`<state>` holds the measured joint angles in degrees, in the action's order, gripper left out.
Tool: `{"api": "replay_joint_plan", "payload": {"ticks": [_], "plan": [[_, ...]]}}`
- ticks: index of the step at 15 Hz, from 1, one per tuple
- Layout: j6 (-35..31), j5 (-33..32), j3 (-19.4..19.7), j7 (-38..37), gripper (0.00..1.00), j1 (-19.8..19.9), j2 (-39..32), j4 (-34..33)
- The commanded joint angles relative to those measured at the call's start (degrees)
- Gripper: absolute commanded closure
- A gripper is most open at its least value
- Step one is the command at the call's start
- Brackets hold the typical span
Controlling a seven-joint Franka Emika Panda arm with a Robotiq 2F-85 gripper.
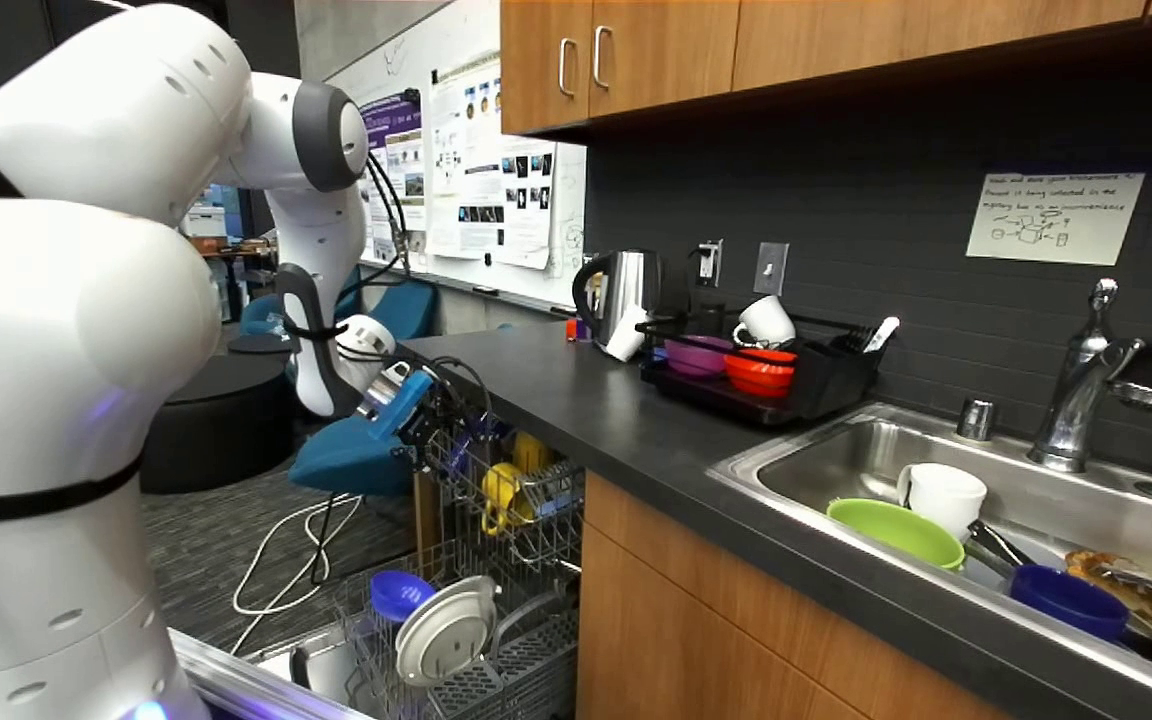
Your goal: Push the top rack in the dishwasher backwards.
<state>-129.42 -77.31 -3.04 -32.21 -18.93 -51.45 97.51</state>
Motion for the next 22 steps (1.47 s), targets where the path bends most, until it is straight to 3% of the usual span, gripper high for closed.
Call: {"api": "replay_joint_plan", "payload": {"ticks": [1, 12, 22], "plan": [[2.61, -1.83, 0.30, -1.57, 0.00, -0.57, -2.13, -2.08], [9.67, -1.71, 0.96, -1.00, 0.00, -0.69, -5.76, -9.34], [10.73, 0.64, 1.04, -0.20, 0.00, 1.60, -8.34, -14.32]]}}
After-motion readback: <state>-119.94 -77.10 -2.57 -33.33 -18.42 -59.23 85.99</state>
